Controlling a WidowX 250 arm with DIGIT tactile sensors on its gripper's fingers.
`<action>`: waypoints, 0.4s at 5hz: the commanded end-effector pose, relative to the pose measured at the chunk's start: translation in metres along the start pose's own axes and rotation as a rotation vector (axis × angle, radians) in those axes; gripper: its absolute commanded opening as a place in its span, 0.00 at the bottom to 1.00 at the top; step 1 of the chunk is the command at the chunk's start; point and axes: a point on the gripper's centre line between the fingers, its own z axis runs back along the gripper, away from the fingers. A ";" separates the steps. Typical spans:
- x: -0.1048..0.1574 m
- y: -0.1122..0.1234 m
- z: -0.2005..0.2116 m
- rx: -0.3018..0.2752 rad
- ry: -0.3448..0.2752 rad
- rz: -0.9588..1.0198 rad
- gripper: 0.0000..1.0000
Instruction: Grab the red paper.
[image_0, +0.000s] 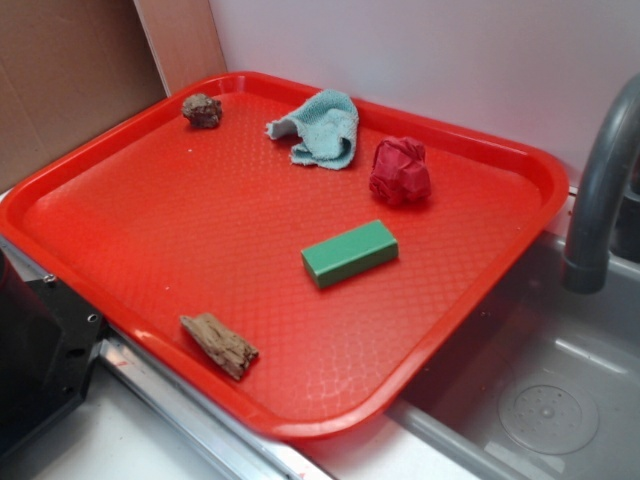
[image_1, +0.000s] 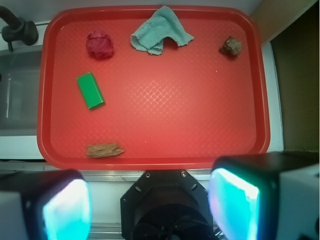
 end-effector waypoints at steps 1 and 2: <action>0.000 0.000 0.000 0.000 0.000 0.000 1.00; 0.044 -0.006 -0.027 0.009 -0.050 -0.133 1.00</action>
